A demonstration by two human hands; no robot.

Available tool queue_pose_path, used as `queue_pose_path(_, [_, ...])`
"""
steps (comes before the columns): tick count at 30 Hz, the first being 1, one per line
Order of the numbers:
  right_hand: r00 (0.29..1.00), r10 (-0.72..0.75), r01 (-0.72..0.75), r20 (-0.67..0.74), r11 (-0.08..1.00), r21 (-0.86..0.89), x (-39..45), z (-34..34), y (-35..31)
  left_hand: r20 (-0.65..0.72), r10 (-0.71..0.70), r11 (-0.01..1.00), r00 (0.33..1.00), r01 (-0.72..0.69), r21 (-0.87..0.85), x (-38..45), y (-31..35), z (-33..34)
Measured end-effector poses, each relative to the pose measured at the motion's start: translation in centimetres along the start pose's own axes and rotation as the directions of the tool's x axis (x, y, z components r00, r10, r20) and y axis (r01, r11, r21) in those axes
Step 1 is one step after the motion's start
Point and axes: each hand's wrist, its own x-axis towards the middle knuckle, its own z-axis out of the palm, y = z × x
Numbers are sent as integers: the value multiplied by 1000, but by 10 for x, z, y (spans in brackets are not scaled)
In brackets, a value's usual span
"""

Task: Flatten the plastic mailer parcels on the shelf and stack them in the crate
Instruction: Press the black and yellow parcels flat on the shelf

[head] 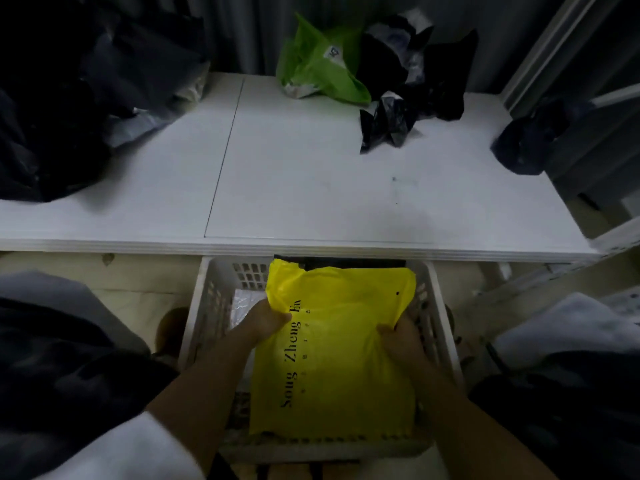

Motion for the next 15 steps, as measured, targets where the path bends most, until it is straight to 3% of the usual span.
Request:
queue_pose_path(6, [985, 103, -118, -141, 987, -104, 24, 11, 1, -13, -44, 986, 999, 45, 160, 39, -8, 34])
queue_pose_path(9, [987, 78, -108, -141, 969, -221, 42, 7, 2, -14, -95, 985, 995, 96, 141, 55, -18, 49])
queue_pose_path(11, [991, 94, -109, -97, 979, -172, 50, 1, 0, -4, -130, 982, 992, 129, 135, 66, -24, 58])
queue_pose_path(13, [998, -20, -1, -64, 949, -316, 52, 0, -1, 2, -155, 981, 988, 153, 116, 73, -29, 66])
queue_pose_path(15, [960, -263, 166, -96, 812, -560, 56, 5, 9, 20, -177, 982, 984, 176, 75, 79, -35, 72])
